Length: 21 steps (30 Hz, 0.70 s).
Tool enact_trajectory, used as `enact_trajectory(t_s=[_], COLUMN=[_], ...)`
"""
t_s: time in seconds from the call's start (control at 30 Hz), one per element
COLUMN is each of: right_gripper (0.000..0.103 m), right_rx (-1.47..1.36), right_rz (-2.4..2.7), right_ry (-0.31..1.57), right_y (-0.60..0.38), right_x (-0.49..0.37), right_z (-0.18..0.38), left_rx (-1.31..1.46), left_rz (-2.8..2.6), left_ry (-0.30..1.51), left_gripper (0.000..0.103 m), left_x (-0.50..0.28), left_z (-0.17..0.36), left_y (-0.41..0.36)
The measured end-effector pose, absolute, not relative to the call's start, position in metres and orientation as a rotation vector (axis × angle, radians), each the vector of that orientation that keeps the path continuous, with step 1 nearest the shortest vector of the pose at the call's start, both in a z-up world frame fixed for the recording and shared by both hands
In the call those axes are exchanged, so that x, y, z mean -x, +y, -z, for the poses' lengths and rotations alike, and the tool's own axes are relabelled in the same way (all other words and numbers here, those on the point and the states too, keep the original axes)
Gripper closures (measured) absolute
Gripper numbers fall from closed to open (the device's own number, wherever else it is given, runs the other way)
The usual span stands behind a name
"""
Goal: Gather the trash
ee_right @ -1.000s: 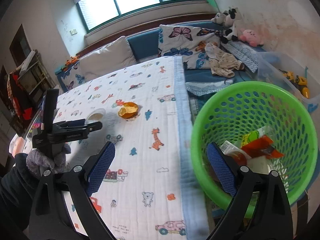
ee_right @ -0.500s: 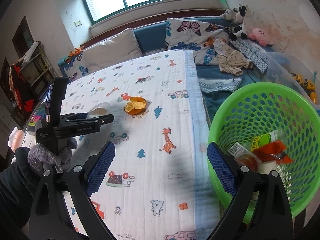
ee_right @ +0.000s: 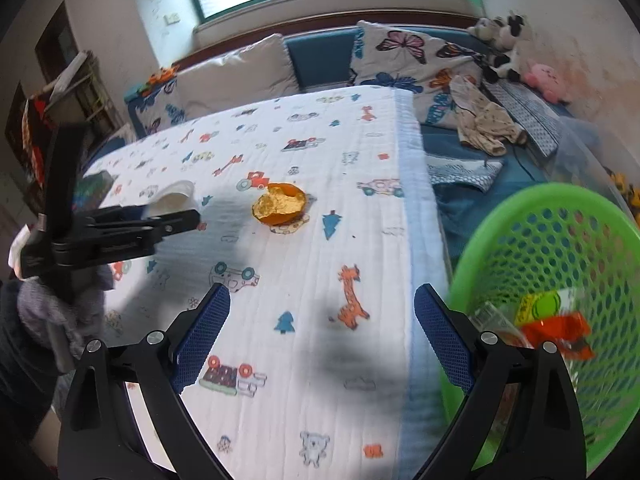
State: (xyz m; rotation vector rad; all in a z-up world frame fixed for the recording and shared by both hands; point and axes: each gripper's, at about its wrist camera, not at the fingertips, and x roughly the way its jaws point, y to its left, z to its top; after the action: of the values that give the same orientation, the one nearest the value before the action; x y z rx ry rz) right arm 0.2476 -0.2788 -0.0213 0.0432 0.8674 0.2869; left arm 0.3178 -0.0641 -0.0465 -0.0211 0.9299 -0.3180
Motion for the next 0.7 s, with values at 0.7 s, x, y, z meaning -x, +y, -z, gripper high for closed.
enact_trajectory(t_s=[0.7], right_gripper=[0.019], right_rx=[0.275], right_rz=[-0.468], right_ry=[0.943], right_y=[-0.203], right_x=[-0.336], right_z=[0.055], left_rx=[0.068], left_rz=[0.3], left_ry=[0.905], left_gripper=[0.039], left_x=[-0.291], left_z=[0.029], left_y=[-0.03])
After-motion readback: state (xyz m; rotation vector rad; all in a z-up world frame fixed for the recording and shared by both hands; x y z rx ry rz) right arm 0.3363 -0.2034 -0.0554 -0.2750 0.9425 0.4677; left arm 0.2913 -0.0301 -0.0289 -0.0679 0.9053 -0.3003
